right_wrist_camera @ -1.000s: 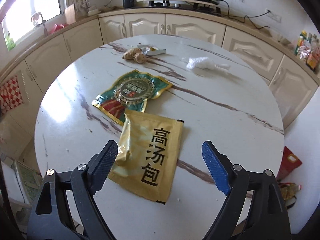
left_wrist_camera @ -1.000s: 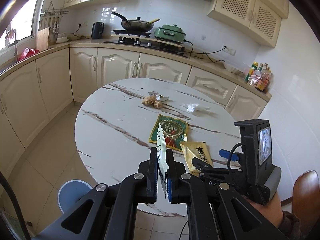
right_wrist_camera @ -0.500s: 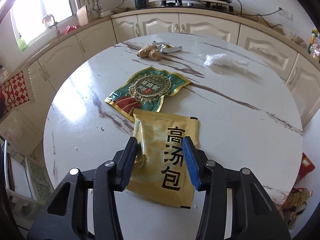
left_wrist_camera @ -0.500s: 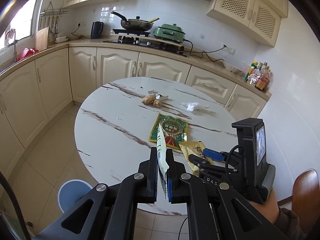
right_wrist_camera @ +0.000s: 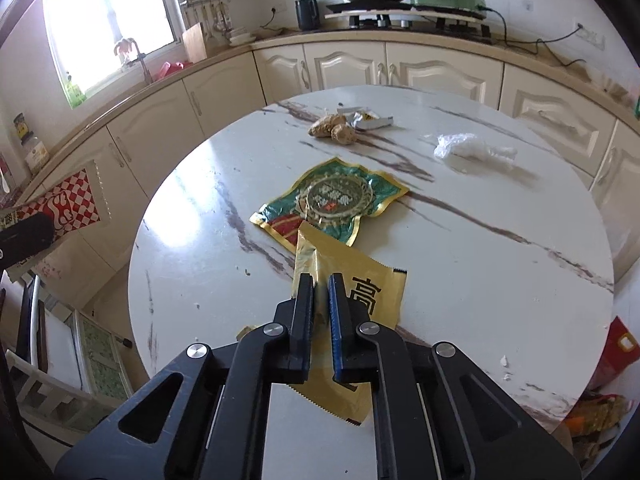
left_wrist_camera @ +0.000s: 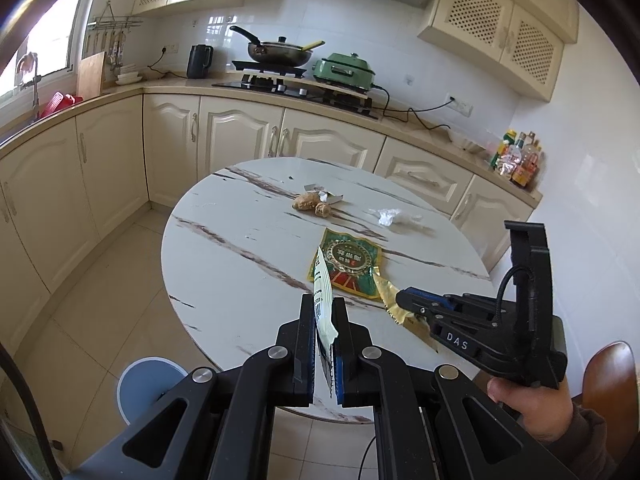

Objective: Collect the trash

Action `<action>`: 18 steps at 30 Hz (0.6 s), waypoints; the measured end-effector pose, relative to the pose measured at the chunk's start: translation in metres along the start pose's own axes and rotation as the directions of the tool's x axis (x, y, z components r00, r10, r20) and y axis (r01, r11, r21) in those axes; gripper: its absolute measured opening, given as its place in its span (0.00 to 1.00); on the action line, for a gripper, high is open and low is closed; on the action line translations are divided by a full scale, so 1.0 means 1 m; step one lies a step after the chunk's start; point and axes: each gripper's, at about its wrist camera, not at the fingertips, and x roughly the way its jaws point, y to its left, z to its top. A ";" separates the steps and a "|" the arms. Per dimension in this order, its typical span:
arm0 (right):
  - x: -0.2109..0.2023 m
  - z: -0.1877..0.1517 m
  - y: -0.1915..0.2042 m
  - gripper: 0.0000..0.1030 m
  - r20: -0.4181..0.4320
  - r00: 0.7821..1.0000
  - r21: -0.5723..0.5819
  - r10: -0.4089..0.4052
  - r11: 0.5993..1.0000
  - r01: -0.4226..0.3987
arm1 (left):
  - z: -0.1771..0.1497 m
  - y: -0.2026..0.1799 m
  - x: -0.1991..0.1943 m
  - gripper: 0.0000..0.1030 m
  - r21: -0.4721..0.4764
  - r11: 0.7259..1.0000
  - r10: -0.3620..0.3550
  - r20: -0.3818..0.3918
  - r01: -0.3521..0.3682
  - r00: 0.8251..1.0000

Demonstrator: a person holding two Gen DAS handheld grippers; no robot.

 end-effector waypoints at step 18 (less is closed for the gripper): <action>0.036 0.057 0.181 0.07 0.019 0.940 -0.187 0.341 0.925 -0.332 | -0.031 0.117 -0.035 0.03 -0.183 0.969 0.172 0.006 -0.168 0.985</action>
